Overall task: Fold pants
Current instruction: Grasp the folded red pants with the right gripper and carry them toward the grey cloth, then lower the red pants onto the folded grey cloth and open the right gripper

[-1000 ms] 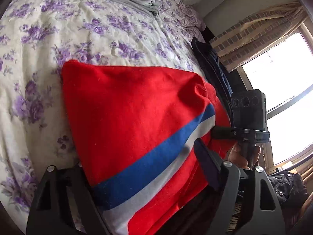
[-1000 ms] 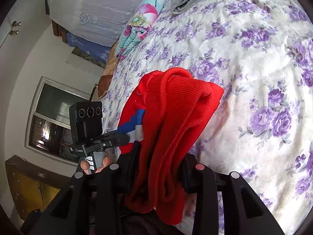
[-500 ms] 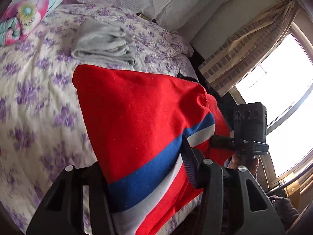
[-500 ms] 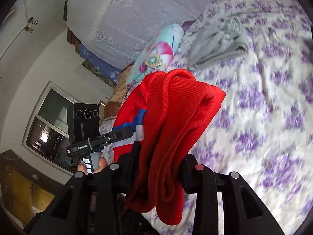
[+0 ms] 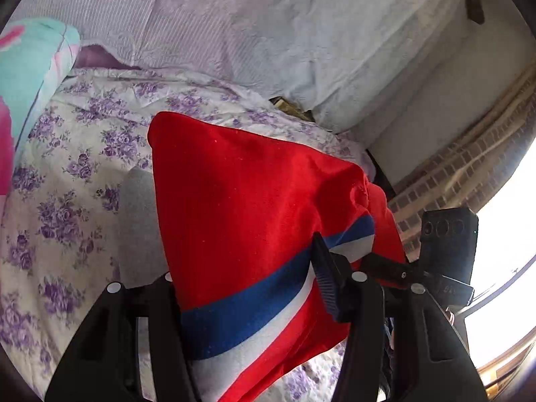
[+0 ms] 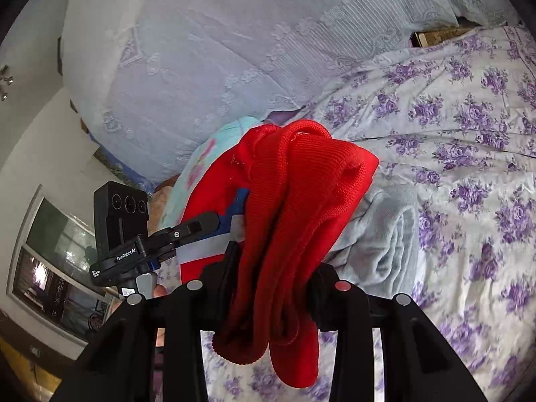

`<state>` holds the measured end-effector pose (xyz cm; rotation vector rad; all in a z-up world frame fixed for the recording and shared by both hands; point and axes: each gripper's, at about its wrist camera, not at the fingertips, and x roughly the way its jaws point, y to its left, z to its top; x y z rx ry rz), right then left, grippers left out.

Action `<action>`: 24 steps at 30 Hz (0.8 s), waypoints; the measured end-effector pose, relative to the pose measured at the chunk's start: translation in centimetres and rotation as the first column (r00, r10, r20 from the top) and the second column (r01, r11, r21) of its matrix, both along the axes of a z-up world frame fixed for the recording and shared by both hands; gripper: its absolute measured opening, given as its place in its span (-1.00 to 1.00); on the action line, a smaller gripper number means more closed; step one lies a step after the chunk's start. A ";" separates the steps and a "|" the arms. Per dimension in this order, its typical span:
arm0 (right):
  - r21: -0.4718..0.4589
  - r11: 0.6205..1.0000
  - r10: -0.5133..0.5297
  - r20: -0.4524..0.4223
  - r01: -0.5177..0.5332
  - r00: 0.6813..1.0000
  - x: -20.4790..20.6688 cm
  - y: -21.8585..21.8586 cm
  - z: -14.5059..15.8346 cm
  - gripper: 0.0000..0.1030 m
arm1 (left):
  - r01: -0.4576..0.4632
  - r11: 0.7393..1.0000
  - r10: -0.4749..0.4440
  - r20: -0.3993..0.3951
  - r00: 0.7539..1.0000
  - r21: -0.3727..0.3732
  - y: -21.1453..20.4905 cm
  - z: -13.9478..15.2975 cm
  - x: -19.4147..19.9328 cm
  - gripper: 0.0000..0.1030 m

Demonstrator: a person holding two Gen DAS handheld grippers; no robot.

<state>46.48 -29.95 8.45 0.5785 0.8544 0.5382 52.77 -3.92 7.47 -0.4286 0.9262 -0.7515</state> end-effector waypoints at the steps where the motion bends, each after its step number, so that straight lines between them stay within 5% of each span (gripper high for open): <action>1: -0.005 1.000 -0.013 -0.018 0.013 1.000 1.6 -0.2 -1.5 -0.26 | 0.003 1.000 -0.003 -0.022 1.000 0.009 -0.2 -1.7 1.5 0.04; 4: -0.075 0.995 -0.074 -0.093 0.067 0.993 4.9 -0.5 -7.1 -0.01 | -0.033 0.997 0.039 -0.095 0.995 0.068 -0.5 -7.7 5.4 0.15; 7: 0.002 0.995 -0.096 -0.090 0.097 0.991 5.1 -1.6 -9.9 0.07 | -0.070 0.996 0.060 -0.149 0.987 -0.060 0.8 -11.4 6.3 0.32; 10: -0.031 0.993 -0.111 -0.033 0.110 0.993 3.3 -2.3 -7.7 0.28 | -0.053 0.997 0.045 -0.136 0.990 -0.056 1.5 -10.0 5.3 0.48; 15: -0.102 0.974 -0.200 0.055 0.205 0.978 -2.1 -4.8 -2.4 0.52 | -0.182 0.982 0.182 -0.005 0.983 -0.045 6.0 -3.7 1.2 0.79; 21: -0.165 0.968 -0.162 0.158 0.188 0.974 -14.2 -4.5 2.2 0.86 | -0.197 0.976 0.203 0.063 0.977 -0.089 9.1 0.5 -9.9 0.90; 24: -0.240 0.958 -0.109 0.192 0.154 0.975 -21.6 -2.5 2.9 0.87 | -0.229 0.973 0.225 0.105 0.969 0.028 8.1 1.2 -17.3 0.90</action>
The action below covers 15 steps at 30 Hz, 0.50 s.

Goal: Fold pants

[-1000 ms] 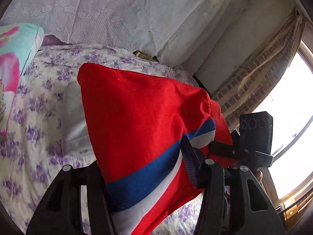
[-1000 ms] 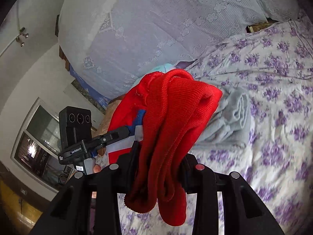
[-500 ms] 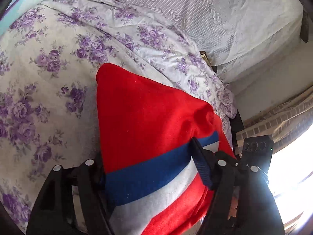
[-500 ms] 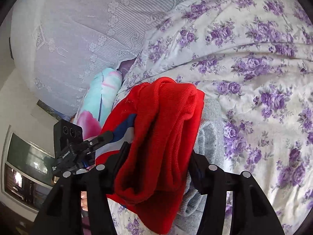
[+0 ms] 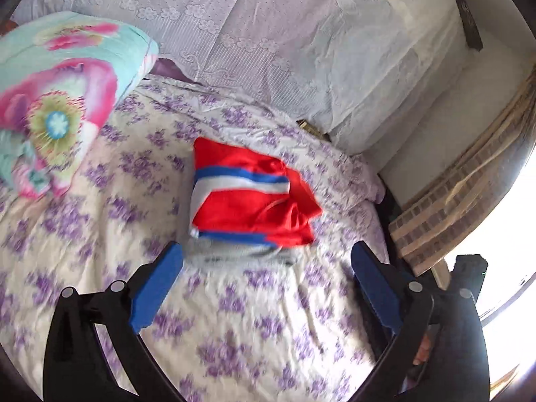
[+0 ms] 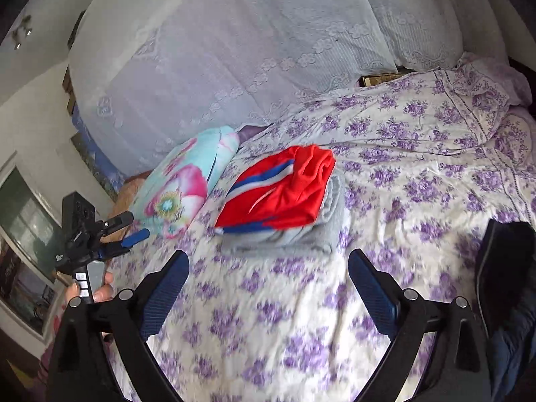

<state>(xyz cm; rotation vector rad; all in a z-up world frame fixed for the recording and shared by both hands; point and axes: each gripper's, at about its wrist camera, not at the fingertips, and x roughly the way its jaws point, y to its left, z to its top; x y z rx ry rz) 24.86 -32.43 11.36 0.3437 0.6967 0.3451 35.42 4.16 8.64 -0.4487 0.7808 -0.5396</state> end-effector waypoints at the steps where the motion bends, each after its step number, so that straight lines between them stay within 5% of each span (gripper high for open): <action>1: -0.031 1.000 0.002 0.021 -0.001 1.000 -2.5 0.6 0.0 0.89 | -0.020 0.998 0.019 0.021 1.000 0.066 -0.6 0.1 -3.0 0.90; 4: -0.106 0.992 -0.051 0.105 0.062 0.993 -10.1 1.8 -0.3 0.93 | -0.130 0.937 0.088 0.140 0.986 0.324 -2.7 0.3 -11.9 0.90; 7: -0.160 0.980 -0.088 0.170 0.116 0.982 -16.7 3.1 -2.1 0.93 | -0.249 0.847 0.121 0.285 0.951 0.470 -4.4 -0.7 -20.4 0.90; 9: -0.184 0.973 -0.105 0.197 0.143 0.975 -20.0 4.0 -3.9 0.93 | -0.253 0.824 0.111 0.294 0.949 0.507 -5.2 -1.7 -24.3 0.90; 11: -0.170 0.972 -0.125 0.223 0.165 0.967 -22.7 4.5 -5.6 0.93 | -0.248 0.830 0.111 0.287 0.951 0.499 -5.4 -2.9 -27.3 0.90; 15: -0.125 0.955 -0.226 0.279 0.269 0.933 -26.6 5.5 -8.7 0.93 | -0.328 0.813 0.167 0.348 0.923 0.481 -5.0 -4.5 -31.9 0.90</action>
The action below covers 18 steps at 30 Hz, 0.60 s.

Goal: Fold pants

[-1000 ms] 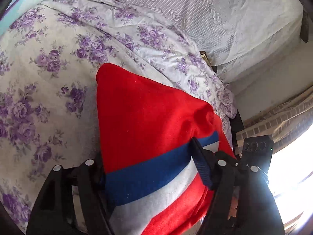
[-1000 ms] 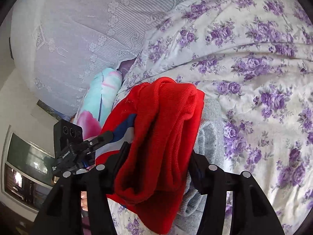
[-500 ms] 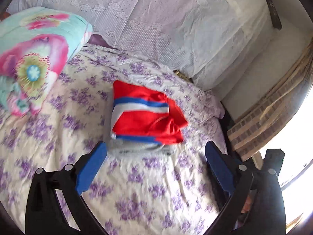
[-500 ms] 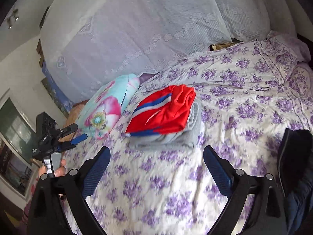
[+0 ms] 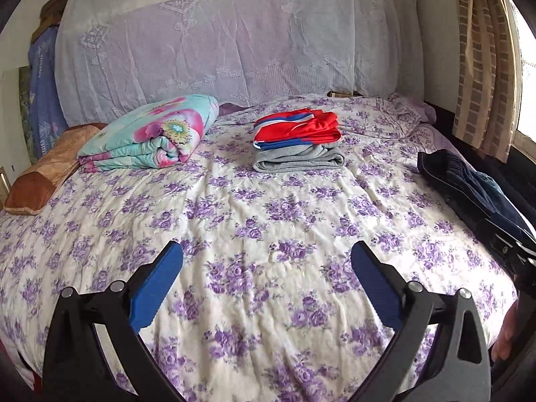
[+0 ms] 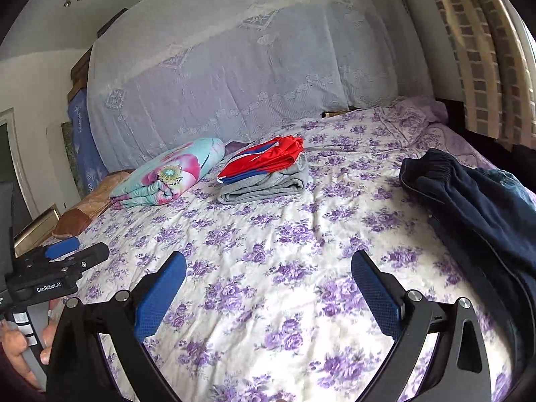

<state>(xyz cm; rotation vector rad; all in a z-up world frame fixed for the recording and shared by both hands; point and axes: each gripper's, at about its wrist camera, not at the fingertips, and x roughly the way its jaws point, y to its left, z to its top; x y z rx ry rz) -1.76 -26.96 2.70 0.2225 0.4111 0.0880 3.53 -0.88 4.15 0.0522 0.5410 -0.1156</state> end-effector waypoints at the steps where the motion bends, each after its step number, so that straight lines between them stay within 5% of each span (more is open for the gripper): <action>1: -0.022 1.000 -0.022 0.007 0.022 1.000 -0.5 0.5 -0.6 0.93 | -0.020 1.000 0.020 0.003 1.000 -0.017 0.3 -0.4 -0.6 0.90; 5: -0.121 0.992 -0.033 0.003 0.033 0.999 -1.2 2.4 -2.2 0.93 | -0.091 0.996 0.091 0.009 0.996 -0.007 0.9 -1.8 -1.8 0.90; 18: -0.152 0.988 -0.026 -0.059 0.017 0.998 -2.0 4.2 -5.8 0.93 | -0.132 0.989 0.133 -0.015 0.991 0.069 1.1 -5.3 -2.5 0.90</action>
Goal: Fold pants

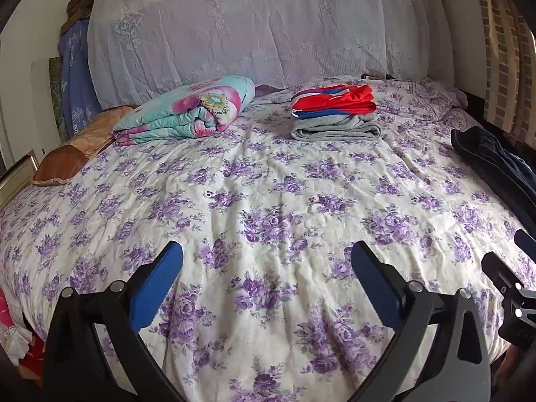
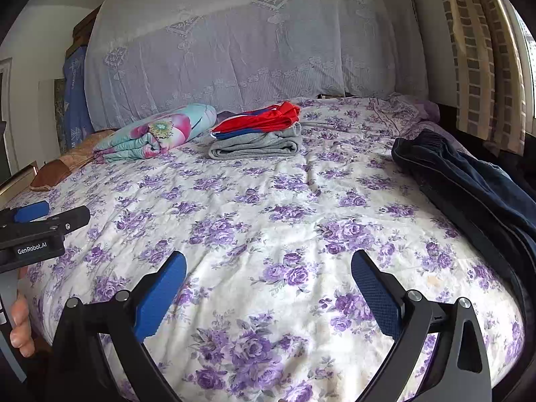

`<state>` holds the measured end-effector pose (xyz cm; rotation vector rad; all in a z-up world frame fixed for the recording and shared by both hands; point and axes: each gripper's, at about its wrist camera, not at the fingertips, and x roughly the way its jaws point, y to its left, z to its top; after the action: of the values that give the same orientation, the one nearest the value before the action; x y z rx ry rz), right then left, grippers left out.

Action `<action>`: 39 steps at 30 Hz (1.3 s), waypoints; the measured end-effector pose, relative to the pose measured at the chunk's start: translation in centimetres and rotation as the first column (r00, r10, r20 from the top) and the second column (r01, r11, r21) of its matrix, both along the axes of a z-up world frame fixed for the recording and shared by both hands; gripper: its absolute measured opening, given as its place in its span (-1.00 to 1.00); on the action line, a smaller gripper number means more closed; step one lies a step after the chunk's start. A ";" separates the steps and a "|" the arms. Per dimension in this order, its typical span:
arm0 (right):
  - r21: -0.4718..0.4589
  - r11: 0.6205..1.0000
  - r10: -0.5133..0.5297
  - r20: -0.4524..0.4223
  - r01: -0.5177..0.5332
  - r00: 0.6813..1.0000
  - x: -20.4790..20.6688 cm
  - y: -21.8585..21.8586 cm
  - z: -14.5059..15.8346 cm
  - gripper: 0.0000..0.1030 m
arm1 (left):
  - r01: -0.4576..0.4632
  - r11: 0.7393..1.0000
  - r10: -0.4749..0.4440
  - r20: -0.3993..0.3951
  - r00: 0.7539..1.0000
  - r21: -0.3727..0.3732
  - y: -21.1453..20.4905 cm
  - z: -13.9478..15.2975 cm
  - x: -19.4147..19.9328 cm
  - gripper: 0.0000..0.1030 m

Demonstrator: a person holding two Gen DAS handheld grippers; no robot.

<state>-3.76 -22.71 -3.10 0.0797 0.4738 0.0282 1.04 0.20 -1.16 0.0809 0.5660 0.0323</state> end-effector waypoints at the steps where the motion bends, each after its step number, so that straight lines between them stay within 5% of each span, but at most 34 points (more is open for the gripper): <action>1: -0.004 1.000 0.002 0.003 -0.002 1.000 0.0 0.1 0.1 0.93 | -0.003 1.000 0.003 0.000 1.000 0.003 -0.1 -0.1 0.0 0.90; 39: 0.003 1.000 0.027 -0.016 -0.027 1.000 0.8 -1.4 0.5 0.93 | -0.031 0.998 0.034 -0.061 0.998 0.051 -1.6 -0.2 0.6 0.91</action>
<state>-2.95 -24.12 -2.57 0.0768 0.4909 0.0546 1.66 -1.41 -1.32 0.1219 0.6280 0.0756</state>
